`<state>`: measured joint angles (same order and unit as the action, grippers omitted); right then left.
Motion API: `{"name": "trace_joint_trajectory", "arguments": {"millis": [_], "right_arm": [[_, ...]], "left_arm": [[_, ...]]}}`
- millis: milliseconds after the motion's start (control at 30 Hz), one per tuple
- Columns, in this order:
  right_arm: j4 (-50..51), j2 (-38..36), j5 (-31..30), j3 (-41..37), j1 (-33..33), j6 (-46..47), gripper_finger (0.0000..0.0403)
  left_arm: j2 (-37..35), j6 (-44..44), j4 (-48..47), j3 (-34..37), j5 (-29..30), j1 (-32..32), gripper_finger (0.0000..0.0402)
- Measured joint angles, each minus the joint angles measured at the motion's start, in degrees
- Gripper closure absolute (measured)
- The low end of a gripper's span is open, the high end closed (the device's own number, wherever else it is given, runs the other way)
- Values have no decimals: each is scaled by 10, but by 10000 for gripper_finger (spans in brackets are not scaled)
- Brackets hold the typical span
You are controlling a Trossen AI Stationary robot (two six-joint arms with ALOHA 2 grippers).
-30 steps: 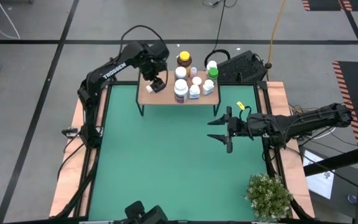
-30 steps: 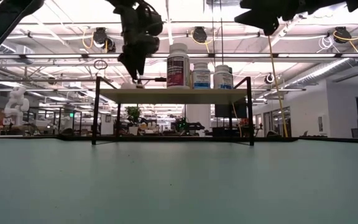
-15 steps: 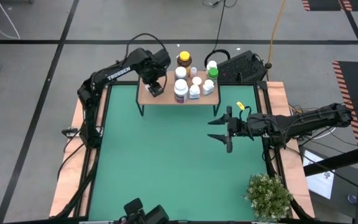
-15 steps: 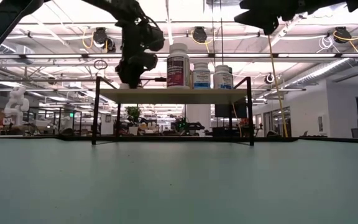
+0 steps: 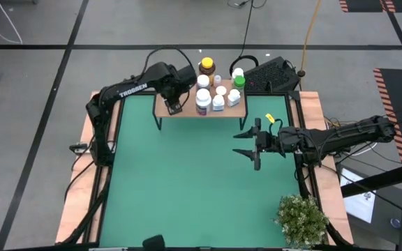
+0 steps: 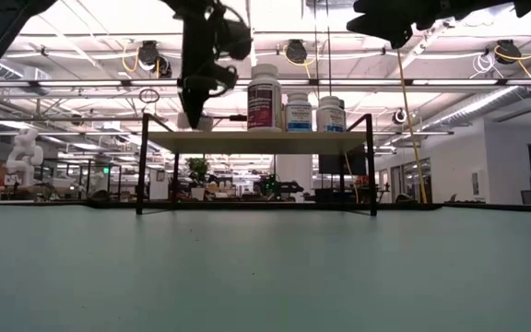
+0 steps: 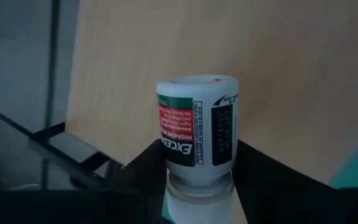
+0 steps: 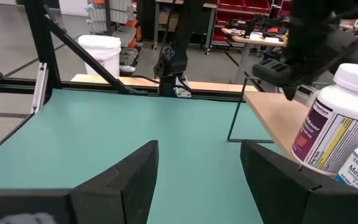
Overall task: Pick and place medicine bottles onto shelf by color
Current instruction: Put the small white medicine bottle on the shelf
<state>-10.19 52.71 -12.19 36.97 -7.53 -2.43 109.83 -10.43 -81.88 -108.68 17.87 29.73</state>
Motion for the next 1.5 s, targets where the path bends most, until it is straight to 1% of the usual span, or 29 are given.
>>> {"name": "trace_joint_trajectory", "arguments": {"millis": [67, 133, 267, 333, 433, 533, 633, 800, 867, 933, 1000, 1067, 1167, 1233, 1367, 1500], "right_arm": [[-9, 0, 0, 0, 0, 0, 182], [-18, 0, 0, 0, 0, 1, 182], [-30, 0, 0, 0, 0, 16, 182], [-38, 4, 1, 0, 0, 28, 182], [-56, 23, 3, 0, 0, 50, 180], [-90, 64, 7, 0, 0, 83, 175], [-145, 125, 59, 0, 8, 130, 167], [-310, 224, 169, 0, 30, 244, 147], [-358, 256, 189, 0, 37, 284, 138], [-375, 282, 198, 0, 42, 310, 129], [-381, 308, 197, 0, 46, 331, 120], [-387, 337, 195, 0, 46, 352, 113], [-419, 381, 169, 0, 46, 362, 107], [-449, 402, 167, 0, 54, 359, 106], [-494, 423, 192, 0, 74, 378, 106], [-494, 440, 236, 20, 79, 398, 106]], "left_arm": [[-11, -1, -11, 0, 18, -23, 238], [-23, -3, -14, 0, 32, -49, 236], [-49, -1, -13, 0, 33, -105, 252], [-60, 1, -13, 0, 33, -134, 253], [-68, 3, -9, 0, 37, -185, 253], [-67, -7, -7, 0, 58, -242, 248], [-64, -55, 2, 8, 84, -304, 249], [-61, -169, 50, 60, 143, -395, 249], [-61, -219, 73, 85, 165, -424, 244], [-61, -267, 89, 108, 179, -450, 242], [-61, -315, 114, 127, 187, -471, 242], [-61, -339, 147, 145, 199, -487, 244], [-61, -347, 202, 163, 213, -502, 243], [-61, -351, 224, 172, 216, -505, 240], [-61, -379, 251, 199, 217, -509, 241], [-61, -410, 268, 224, 234, -509, 246]]}}
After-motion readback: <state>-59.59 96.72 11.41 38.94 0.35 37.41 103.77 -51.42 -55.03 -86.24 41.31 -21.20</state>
